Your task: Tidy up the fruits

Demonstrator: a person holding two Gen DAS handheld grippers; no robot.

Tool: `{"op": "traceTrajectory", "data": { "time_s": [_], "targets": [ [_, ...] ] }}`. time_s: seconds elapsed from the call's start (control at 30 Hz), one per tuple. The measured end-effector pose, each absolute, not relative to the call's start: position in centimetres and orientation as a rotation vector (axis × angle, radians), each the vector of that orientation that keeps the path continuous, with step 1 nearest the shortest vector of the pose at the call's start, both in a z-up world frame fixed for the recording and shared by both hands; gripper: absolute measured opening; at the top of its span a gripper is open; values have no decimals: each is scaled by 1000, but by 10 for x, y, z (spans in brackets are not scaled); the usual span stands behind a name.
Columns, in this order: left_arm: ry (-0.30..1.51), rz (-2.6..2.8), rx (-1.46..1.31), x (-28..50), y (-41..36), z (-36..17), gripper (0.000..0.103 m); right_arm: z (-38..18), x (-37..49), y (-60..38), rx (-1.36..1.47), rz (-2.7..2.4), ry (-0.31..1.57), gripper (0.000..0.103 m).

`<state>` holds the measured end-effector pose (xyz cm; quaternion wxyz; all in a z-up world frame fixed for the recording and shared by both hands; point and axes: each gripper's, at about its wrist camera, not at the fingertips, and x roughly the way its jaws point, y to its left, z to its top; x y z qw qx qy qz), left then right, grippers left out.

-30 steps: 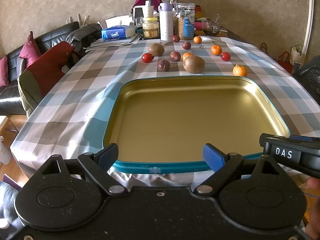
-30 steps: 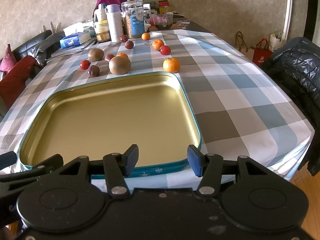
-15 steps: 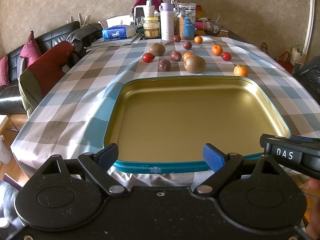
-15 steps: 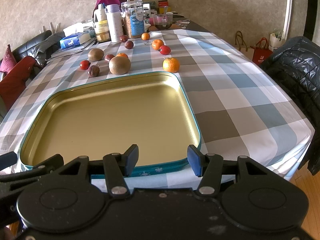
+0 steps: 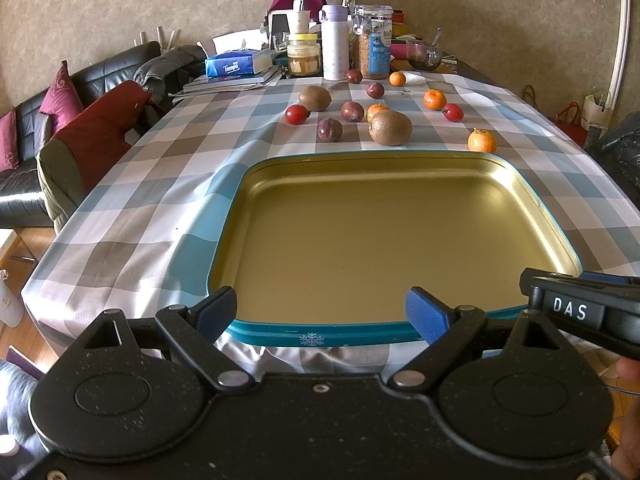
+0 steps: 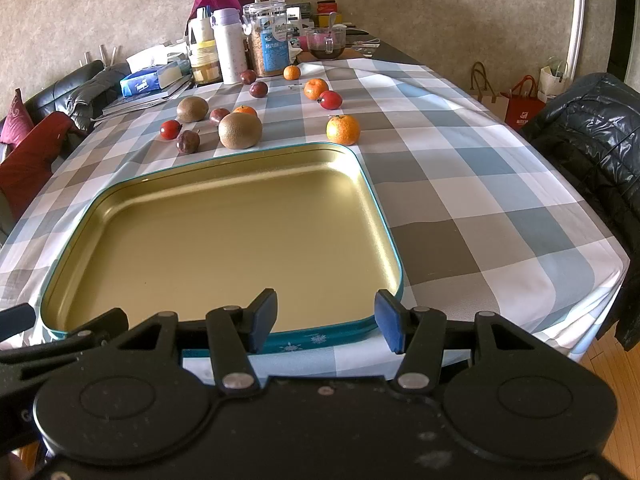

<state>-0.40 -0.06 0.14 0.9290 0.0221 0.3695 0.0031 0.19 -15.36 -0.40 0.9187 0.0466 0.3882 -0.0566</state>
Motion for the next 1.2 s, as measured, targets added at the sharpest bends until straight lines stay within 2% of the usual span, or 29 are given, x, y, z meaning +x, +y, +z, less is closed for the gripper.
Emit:
{"op": "traceTrajectory", "data": {
  "time_s": [0.67,0.87,1.2],
  "targets": [
    [732,14,84,-1,3,9,93,3,0,-146,41,-104,771,57],
    [716,-8,112,23,10,28,93,18,10,-141,-18,-45,763,57],
    [701,50,232,79,14,49,93,43,71,-141,-34,105,869,57]
  ]
}}
